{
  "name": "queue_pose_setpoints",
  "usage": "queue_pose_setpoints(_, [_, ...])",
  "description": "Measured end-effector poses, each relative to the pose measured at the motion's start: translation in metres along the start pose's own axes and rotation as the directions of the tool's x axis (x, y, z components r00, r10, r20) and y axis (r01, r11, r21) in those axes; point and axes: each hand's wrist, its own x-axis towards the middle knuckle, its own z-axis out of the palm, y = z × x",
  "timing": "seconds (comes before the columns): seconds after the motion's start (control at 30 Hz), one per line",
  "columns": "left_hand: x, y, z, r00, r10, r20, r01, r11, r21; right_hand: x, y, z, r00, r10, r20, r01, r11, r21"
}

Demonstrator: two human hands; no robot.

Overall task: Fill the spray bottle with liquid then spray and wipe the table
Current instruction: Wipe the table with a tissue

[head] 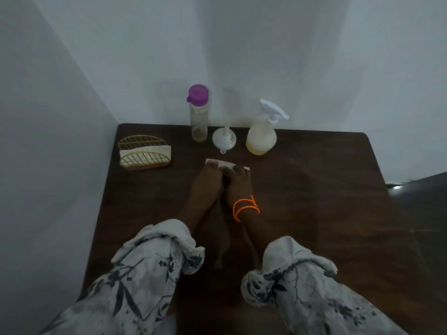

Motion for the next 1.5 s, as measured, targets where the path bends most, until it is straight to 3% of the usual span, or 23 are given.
queue_pose_setpoints(0.37, [0.036, -0.056, -0.015, 0.993, -0.116, -0.027, 0.114, 0.992, -0.062, 0.042, -0.051, 0.026, 0.999, 0.031, -0.016, -0.031, 0.999, -0.009])
queue_pose_setpoints(0.67, [0.027, -0.085, -0.023, 0.993, -0.12, 0.006, 0.12, 0.993, 0.003, 0.054, -0.073, 0.028, 0.996, -0.033, 0.077, 0.03, 0.999, 0.031])
queue_pose_setpoints(0.97, [-0.033, -0.067, -0.017, 0.992, -0.119, 0.044, 0.108, 0.976, 0.191, 0.007, -0.07, 0.042, 0.995, -0.029, 0.093, 0.026, 0.999, 0.026])
queue_pose_setpoints(1.23, [-0.105, -0.098, 0.002, 0.973, -0.145, 0.177, 0.137, 0.989, 0.056, -0.051, -0.084, 0.061, 0.977, -0.146, 0.153, 0.137, 0.988, 0.068])
queue_pose_setpoints(1.4, [-0.165, -0.09, -0.003, 0.971, -0.179, 0.158, 0.185, 0.982, -0.025, -0.092, -0.091, 0.069, 0.943, -0.246, 0.224, 0.231, 0.969, 0.093])
queue_pose_setpoints(1.5, [-0.192, -0.079, 0.006, 0.954, -0.264, 0.143, 0.274, 0.96, -0.054, -0.113, -0.09, 0.072, 0.95, -0.219, 0.221, 0.198, 0.974, 0.114])
